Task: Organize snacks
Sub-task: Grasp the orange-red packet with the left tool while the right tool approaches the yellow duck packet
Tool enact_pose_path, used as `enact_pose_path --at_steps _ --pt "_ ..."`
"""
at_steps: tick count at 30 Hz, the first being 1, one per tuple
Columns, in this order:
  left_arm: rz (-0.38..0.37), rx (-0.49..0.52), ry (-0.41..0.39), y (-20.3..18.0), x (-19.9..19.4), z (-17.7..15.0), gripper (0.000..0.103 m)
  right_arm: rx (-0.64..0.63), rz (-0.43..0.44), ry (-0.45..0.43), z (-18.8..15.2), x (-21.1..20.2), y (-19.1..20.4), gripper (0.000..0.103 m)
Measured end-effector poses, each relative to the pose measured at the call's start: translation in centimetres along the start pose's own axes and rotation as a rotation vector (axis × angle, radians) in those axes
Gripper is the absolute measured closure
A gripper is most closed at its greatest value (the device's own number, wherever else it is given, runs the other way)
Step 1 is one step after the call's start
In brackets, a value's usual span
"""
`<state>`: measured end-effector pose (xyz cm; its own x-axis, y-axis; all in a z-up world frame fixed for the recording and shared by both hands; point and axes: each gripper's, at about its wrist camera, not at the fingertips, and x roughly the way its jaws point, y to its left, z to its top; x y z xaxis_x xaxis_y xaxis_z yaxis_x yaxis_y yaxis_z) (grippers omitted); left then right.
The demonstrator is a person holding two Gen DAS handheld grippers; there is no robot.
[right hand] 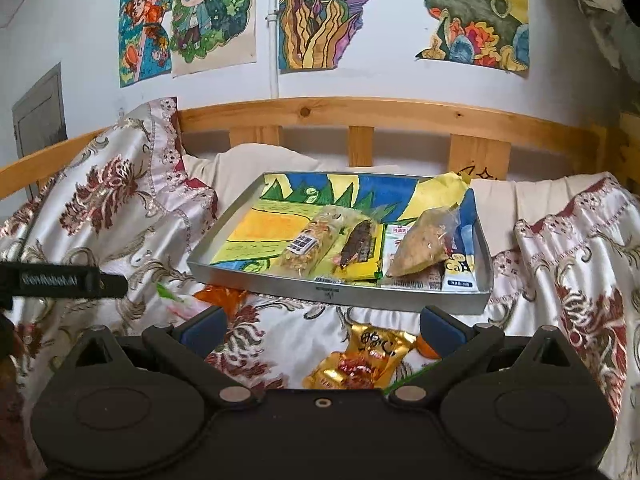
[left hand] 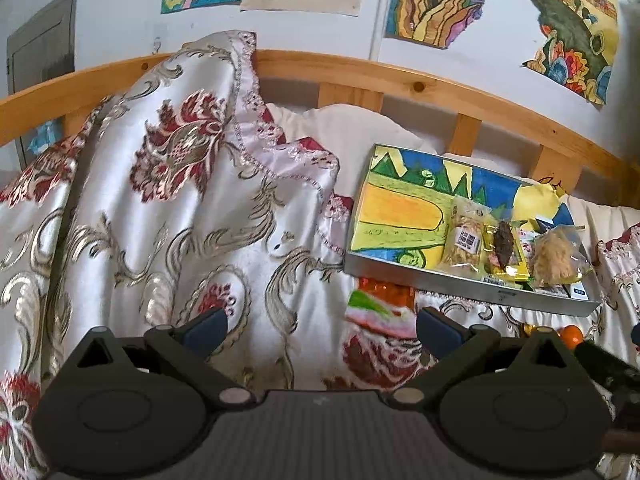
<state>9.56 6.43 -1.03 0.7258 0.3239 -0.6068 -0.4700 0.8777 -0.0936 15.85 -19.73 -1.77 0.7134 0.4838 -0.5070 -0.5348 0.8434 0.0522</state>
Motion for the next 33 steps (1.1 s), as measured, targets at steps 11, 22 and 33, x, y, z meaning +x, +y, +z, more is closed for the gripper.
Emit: enact_pose_path --at_steps 11,22,33 --pt "0.016 0.052 0.024 -2.4 2.0 0.5 0.001 -0.069 -0.026 -0.037 -0.1 2.6 -0.4 0.001" --pt "-0.016 0.058 0.054 -3.4 4.2 0.0 0.001 -0.046 -0.026 0.042 -1.3 4.6 -1.2 0.001" --pt "-0.075 0.144 0.038 -4.4 6.9 -1.6 0.001 -0.004 0.034 0.164 -2.9 7.0 -2.0 0.001"
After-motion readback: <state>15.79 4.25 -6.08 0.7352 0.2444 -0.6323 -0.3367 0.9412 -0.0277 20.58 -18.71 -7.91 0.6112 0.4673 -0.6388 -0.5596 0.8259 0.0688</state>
